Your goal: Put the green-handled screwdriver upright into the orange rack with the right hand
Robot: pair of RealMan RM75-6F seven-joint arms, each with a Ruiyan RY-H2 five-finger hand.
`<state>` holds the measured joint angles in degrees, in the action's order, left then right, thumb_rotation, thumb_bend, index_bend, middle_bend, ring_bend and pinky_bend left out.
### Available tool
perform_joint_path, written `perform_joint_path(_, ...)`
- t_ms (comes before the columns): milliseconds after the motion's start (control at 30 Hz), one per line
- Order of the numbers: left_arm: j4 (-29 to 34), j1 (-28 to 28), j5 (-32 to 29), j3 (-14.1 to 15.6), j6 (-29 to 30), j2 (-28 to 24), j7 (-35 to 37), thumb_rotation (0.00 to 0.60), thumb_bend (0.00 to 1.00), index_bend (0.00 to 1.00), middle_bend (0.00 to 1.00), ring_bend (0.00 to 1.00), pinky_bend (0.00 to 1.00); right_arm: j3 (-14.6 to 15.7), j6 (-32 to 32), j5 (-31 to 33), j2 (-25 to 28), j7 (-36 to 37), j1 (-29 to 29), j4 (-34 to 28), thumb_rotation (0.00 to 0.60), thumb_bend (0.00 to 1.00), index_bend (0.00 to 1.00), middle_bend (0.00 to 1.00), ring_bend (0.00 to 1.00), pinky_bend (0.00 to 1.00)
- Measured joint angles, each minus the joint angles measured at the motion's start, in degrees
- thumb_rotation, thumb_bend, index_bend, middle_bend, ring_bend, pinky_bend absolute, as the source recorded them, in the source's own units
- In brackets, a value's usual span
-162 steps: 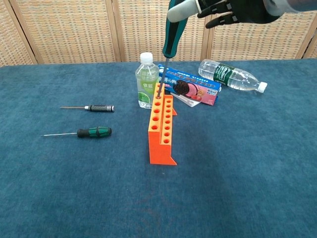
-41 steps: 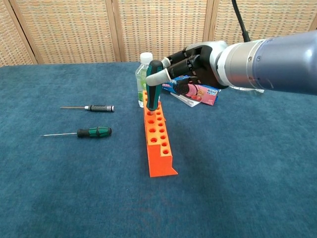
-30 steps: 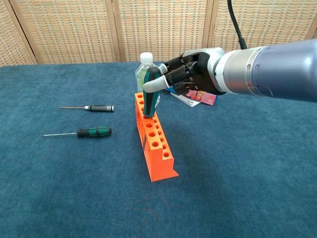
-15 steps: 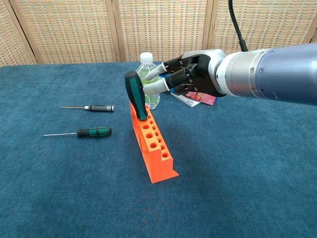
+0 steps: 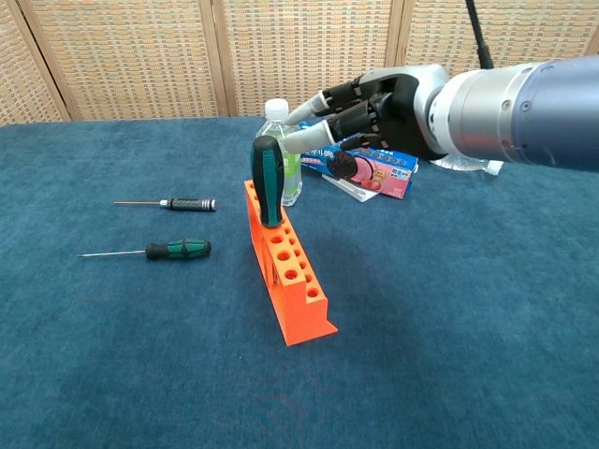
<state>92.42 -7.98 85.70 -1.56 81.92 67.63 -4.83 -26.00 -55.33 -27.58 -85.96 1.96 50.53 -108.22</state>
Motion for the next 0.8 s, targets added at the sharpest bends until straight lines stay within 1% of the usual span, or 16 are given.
perform_joint_path(167,-0.01,0.05,0.00,-0.09,0.24,0.03,-0.05,0.600,0.00,0.00,0.00,0.00,0.00,1.44,0.00,-4.00,4.09,-0.63,-2.18,-2.61,0.600,0.20,0.33,0.00,0.00,0.00)
perform_joint_path(367,0.21,0.16,0.14,-0.11,0.55,-0.03,-0.24,0.600,0.00,0.00,0.00,0.00,0.00,5.63,-1.11,-13.00,10.32,-2.68,-6.43,-5.52,0.600,0.20,0.33,0.00,0.00,0.00)
perform_joint_path(467,0.37,0.21,0.25,-0.06,0.65,-0.06,-0.38,0.600,0.00,0.00,0.00,0.00,0.00,8.16,-2.66,-18.30,13.22,-3.65,-9.12,-6.43,0.600,0.20,0.32,0.00,0.00,0.00)
perform_joint_path(533,0.50,0.22,0.38,0.02,0.68,-0.07,-0.62,0.600,0.00,0.00,0.00,0.00,0.00,10.62,-4.70,-23.46,15.24,-4.55,-11.65,-6.60,0.600,0.20,0.29,0.00,0.00,0.00)
perform_joint_path(600,0.60,0.23,0.49,0.10,0.67,-0.05,-0.81,0.600,0.00,0.00,0.00,0.00,0.00,12.35,-6.41,-27.03,16.34,-5.18,-13.42,-6.41,0.600,0.20,0.27,0.00,0.00,0.00)
perform_joint_path(733,0.72,0.26,0.42,0.22,0.56,0.08,-1.59,0.600,0.00,0.00,0.00,0.00,0.00,17.79,-13.21,-37.14,18.48,-6.61,-19.48,-4.26,0.600,0.19,0.23,0.00,0.00,0.00)
perform_joint_path(800,0.81,0.28,0.35,0.27,0.51,0.25,-2.15,0.600,0.00,0.00,0.00,0.00,0.00,20.40,-17.24,-41.53,19.01,-6.92,-22.83,-2.04,0.600,0.19,0.21,0.00,0.00,0.00)
